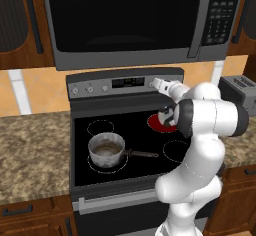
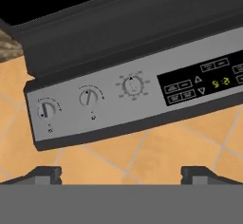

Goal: Turn off the rear right burner of the stove.

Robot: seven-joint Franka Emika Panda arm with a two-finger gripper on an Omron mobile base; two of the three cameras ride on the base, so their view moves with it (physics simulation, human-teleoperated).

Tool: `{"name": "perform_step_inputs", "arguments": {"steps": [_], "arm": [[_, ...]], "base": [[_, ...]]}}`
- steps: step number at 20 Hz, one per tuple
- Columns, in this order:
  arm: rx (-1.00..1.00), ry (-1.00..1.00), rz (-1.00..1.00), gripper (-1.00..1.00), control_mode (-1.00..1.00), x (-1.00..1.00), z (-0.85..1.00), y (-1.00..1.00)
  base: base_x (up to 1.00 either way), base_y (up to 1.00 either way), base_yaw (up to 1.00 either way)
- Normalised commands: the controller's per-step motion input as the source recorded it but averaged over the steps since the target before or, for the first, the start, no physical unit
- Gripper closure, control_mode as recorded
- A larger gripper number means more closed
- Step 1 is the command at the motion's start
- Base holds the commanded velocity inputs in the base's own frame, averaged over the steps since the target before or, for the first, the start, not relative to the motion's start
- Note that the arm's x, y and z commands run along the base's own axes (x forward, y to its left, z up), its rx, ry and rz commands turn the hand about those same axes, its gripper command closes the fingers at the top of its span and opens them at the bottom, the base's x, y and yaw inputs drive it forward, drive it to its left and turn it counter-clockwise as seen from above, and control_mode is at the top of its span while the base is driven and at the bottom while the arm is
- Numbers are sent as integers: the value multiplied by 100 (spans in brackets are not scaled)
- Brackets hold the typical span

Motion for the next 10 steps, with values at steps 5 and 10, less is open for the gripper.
{"name": "perform_step_inputs", "arguments": {"steps": [5,10], "arm": [[12,-2,3,-100,-100,-31,-37,-15],[2,-7,0,-100,-100,-28,-22,-17]], "base": [[0,0,0],[0,0,0]]}}
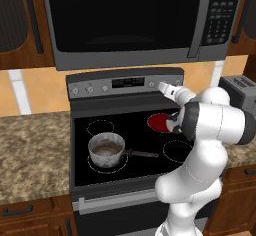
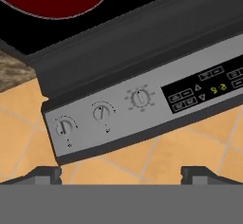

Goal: Turn off the rear right burner of the stove.

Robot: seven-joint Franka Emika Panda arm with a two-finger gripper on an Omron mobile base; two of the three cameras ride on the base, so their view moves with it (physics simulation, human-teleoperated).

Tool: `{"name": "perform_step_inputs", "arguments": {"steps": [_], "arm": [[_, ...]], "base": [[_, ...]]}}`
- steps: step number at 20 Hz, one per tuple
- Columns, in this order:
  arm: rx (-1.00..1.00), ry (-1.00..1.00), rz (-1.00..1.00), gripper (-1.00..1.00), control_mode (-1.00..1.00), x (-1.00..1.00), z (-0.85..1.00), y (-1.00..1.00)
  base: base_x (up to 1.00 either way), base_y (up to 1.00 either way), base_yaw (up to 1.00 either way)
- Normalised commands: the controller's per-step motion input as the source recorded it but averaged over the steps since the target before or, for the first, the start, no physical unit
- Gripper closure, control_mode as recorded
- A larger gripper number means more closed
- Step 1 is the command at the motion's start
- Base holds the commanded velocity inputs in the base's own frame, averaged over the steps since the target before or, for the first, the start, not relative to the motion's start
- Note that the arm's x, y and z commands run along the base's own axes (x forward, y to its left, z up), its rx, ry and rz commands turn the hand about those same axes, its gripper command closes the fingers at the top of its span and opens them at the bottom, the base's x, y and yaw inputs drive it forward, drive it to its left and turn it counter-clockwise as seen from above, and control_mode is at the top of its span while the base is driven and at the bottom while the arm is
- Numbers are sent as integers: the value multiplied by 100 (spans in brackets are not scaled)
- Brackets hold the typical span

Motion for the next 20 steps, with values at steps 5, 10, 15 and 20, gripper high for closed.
{"name": "perform_step_inputs", "arguments": {"steps": [5,10,15,20], "arm": [[0,-12,0,-100,-100,13,-12,-7],[0,-3,0,-100,-100,20,-32,0],[0,-3,0,-100,-100,3,-49,-1],[0,-12,0,-100,-100,16,-23,-1]], "base": [[0,0,0],[0,0,0],[0,0,0],[0,0,0]]}}
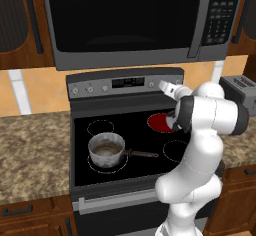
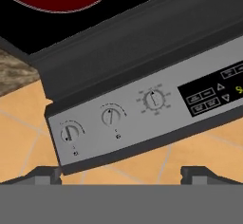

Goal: Turn off the rear right burner of the stove.

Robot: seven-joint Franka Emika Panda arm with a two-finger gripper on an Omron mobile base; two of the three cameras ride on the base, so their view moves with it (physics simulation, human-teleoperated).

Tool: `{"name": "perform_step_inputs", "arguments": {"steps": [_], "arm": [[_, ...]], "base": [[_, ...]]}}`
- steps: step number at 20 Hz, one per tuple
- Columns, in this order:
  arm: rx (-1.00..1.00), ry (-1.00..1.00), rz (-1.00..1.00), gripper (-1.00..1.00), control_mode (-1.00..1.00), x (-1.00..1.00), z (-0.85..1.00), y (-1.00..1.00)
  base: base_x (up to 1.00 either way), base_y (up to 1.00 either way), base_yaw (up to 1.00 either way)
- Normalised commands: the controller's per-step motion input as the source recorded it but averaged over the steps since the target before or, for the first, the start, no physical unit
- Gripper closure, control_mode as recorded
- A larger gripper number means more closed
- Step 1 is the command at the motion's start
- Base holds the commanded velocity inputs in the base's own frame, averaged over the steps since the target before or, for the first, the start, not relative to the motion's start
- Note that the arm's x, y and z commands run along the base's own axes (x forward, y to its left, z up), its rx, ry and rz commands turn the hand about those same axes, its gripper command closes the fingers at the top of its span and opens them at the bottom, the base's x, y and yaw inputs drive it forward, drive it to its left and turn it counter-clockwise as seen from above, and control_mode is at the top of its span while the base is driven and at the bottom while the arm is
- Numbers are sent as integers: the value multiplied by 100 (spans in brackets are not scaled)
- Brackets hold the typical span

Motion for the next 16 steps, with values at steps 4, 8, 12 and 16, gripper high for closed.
{"name": "perform_step_inputs", "arguments": {"steps": [4,8,12,16], "arm": [[0,-10,0,-100,-100,24,-18,0],[0,-8,0,-100,-100,11,-37,0],[0,-14,0,-100,-100,0,-48,-3],[0,-16,0,-100,-100,3,-33,-4]], "base": [[0,0,0],[0,0,0],[0,0,0],[0,0,0]]}}
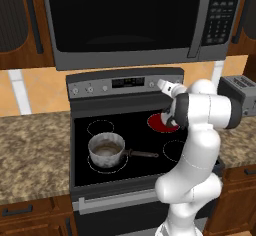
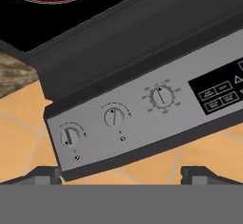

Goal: Turn off the rear right burner of the stove.

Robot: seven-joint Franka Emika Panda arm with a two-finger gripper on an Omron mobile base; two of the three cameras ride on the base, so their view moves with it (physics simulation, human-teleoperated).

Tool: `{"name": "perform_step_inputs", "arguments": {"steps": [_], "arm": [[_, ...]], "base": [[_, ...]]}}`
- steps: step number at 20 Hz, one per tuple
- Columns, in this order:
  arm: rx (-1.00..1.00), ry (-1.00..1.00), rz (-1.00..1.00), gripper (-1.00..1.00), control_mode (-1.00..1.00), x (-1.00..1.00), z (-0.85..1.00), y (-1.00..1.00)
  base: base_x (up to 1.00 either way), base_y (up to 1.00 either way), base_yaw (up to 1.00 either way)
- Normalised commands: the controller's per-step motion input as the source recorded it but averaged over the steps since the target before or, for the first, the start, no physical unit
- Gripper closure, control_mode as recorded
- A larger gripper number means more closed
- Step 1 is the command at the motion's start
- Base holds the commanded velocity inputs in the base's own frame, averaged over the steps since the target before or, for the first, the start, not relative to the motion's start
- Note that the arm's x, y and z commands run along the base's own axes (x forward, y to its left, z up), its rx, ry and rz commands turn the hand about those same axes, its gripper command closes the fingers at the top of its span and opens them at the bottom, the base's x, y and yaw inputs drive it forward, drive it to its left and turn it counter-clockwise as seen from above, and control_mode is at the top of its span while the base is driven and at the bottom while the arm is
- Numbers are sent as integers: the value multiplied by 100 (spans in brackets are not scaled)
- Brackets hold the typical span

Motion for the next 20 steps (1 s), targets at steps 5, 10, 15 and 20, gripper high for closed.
{"name": "perform_step_inputs", "arguments": {"steps": [5,10,15,20], "arm": [[0,-15,0,-100,-100,15,-34,-2],[0,-13,2,-100,-100,8,-45,-3],[0,-13,6,-100,-100,0,-48,-9],[0,-15,9,-100,-100,0,-46,-18]], "base": [[0,0,0],[0,0,0],[0,0,0],[0,0,0]]}}
